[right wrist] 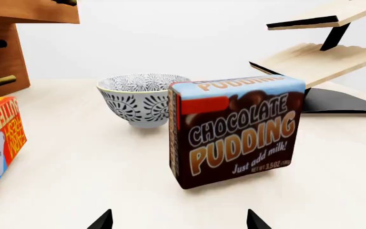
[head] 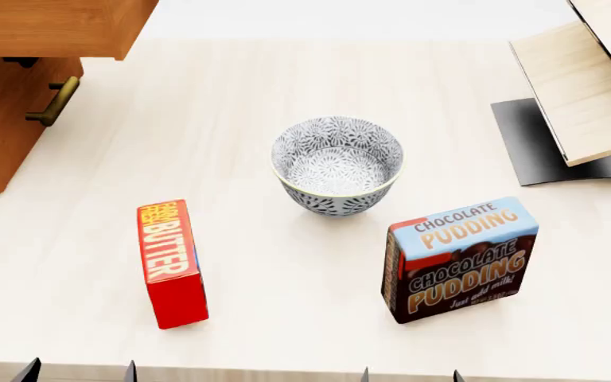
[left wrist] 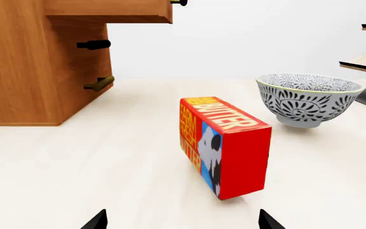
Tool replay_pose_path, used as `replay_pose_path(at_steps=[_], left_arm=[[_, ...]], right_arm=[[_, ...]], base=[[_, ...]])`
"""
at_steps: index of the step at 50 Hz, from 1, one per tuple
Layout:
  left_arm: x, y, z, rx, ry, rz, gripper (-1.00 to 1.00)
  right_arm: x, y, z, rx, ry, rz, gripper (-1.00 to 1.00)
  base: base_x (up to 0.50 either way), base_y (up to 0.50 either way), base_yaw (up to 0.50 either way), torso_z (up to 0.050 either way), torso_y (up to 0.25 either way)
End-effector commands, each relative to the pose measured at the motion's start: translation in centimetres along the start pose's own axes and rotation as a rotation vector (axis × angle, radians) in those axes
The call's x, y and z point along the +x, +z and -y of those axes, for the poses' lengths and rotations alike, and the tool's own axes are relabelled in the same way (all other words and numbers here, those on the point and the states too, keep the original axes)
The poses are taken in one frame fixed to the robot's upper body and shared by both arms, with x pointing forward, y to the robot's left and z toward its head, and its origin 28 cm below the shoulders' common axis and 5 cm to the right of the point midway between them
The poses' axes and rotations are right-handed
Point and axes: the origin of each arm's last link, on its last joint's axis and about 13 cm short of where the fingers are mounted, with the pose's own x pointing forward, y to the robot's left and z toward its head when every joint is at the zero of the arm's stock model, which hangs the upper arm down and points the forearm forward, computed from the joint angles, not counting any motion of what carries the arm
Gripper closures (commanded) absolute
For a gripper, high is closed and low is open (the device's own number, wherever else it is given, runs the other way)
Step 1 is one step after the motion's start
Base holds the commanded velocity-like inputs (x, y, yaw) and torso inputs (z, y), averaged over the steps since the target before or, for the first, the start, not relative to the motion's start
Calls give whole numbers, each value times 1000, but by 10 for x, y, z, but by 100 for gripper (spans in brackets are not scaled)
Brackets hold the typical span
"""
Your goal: Close the top drawer of the cabinet.
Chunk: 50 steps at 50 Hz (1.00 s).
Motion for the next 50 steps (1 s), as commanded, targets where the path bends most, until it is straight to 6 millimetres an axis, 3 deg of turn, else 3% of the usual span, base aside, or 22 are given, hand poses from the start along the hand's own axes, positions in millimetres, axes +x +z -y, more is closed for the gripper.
replay_pose_path(at_steps=[1, 24, 35, 41, 50], left_arm=[[1, 0, 0, 0, 0, -1, -100], [-1, 2, 0, -5, 4, 8, -100], [-4, 11, 1, -53, -14, 84, -100], [-8, 33, -1, -132, 8, 186, -100], [-17, 77, -5, -117, 17, 299, -100]], right_arm=[[0, 0, 0, -9, 0, 0, -100], [0, 0, 0, -7, -12, -6, -100], [-2, 10, 3, 117, -41, 18, -100], [-4, 34, -2, 152, -22, 78, -100], [-11, 75, -5, 154, 14, 192, -100]], base=[[0, 0, 0, 0, 0], [0, 0, 0, 0, 0], [0, 0, 0, 0, 0], [0, 0, 0, 0, 0], [0, 0, 0, 0, 0]])
